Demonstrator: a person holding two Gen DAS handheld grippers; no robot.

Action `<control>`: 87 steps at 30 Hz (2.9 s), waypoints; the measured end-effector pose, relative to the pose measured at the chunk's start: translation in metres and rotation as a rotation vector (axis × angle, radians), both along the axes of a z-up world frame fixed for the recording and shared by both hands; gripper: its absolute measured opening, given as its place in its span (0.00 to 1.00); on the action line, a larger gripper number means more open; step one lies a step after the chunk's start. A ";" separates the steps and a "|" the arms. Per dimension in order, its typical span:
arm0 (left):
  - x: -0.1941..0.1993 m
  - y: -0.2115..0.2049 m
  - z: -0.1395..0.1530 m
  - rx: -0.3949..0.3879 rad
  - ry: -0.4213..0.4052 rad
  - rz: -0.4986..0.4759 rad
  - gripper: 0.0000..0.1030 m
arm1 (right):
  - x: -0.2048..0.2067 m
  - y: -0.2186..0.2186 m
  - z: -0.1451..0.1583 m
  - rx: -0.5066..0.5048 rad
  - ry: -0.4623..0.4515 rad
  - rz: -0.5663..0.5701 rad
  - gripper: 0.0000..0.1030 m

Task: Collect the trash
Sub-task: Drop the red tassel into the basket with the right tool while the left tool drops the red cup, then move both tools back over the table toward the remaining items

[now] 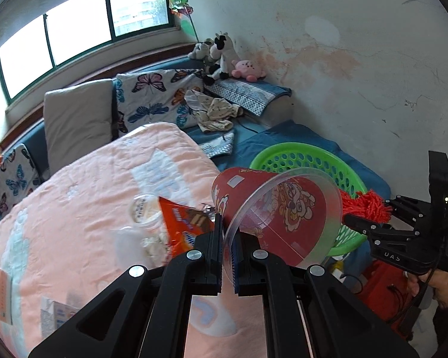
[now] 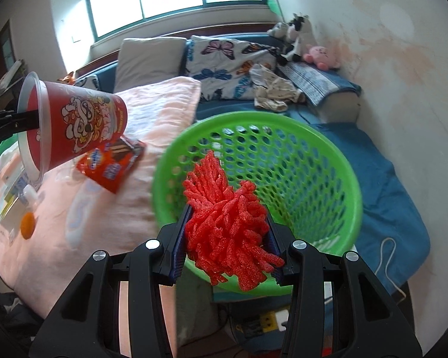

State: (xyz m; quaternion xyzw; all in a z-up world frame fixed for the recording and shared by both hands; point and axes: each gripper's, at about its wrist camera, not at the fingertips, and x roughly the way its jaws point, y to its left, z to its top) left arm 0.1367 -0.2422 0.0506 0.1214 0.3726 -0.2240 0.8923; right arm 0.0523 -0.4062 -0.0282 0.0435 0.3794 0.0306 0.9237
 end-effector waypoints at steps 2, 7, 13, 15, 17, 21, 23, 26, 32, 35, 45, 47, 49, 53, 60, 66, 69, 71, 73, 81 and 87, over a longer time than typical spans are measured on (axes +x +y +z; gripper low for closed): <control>0.007 -0.010 -0.007 -0.013 0.030 -0.005 0.05 | 0.001 -0.009 -0.004 0.002 0.010 -0.018 0.44; 0.013 -0.034 -0.014 -0.052 0.056 -0.053 0.05 | 0.006 -0.024 -0.015 0.007 0.034 -0.054 0.44; 0.021 -0.059 -0.030 -0.082 0.114 -0.096 0.05 | 0.006 -0.028 -0.021 0.005 0.038 -0.065 0.48; 0.024 -0.064 -0.037 -0.081 0.130 -0.100 0.05 | 0.004 -0.029 -0.021 0.002 0.037 -0.069 0.50; 0.027 -0.067 -0.043 -0.084 0.145 -0.107 0.05 | 0.003 -0.030 -0.019 0.000 0.034 -0.073 0.57; 0.033 -0.070 -0.051 -0.090 0.177 -0.100 0.05 | 0.000 -0.034 -0.018 -0.006 0.030 -0.082 0.63; 0.033 -0.070 -0.052 -0.095 0.189 -0.102 0.06 | 0.000 -0.035 -0.019 -0.009 0.027 -0.089 0.64; 0.033 -0.070 -0.055 -0.095 0.189 -0.107 0.09 | 0.000 -0.037 -0.020 -0.003 0.026 -0.091 0.65; 0.033 -0.068 -0.055 -0.098 0.200 -0.113 0.19 | -0.003 -0.034 -0.018 -0.011 0.020 -0.089 0.65; 0.028 -0.064 -0.050 -0.104 0.167 -0.109 0.39 | -0.004 -0.034 -0.013 -0.017 0.012 -0.094 0.65; 0.011 -0.021 -0.033 -0.124 0.126 -0.038 0.49 | -0.014 -0.029 0.001 -0.014 -0.021 -0.097 0.68; 0.008 -0.009 -0.028 -0.120 0.106 -0.012 0.52 | -0.014 -0.020 0.004 -0.010 -0.026 -0.079 0.69; 0.004 0.006 -0.020 -0.126 0.080 0.018 0.59 | -0.012 -0.009 0.006 -0.010 -0.030 -0.054 0.70; -0.002 0.037 -0.010 -0.136 0.044 0.076 0.63 | -0.012 0.017 0.011 -0.015 -0.045 -0.003 0.74; -0.011 0.087 -0.001 -0.139 0.014 0.158 0.70 | -0.007 0.057 0.014 -0.020 -0.053 0.080 0.78; -0.021 0.120 0.009 -0.129 -0.026 0.193 0.73 | -0.007 0.085 0.015 0.010 -0.060 0.142 0.80; -0.026 0.138 0.012 -0.124 -0.039 0.214 0.75 | -0.006 0.101 0.014 0.021 -0.057 0.180 0.81; -0.028 0.153 0.012 -0.116 -0.047 0.234 0.75 | -0.005 0.114 0.014 0.038 -0.052 0.218 0.81; -0.029 0.165 0.011 -0.109 -0.045 0.256 0.76 | -0.005 0.126 0.013 0.045 -0.051 0.255 0.82; -0.033 0.215 -0.008 -0.077 -0.004 0.344 0.76 | -0.003 0.189 0.008 0.054 -0.035 0.424 0.82; -0.040 0.252 -0.019 -0.074 0.027 0.397 0.76 | -0.007 0.242 0.004 0.021 -0.026 0.553 0.82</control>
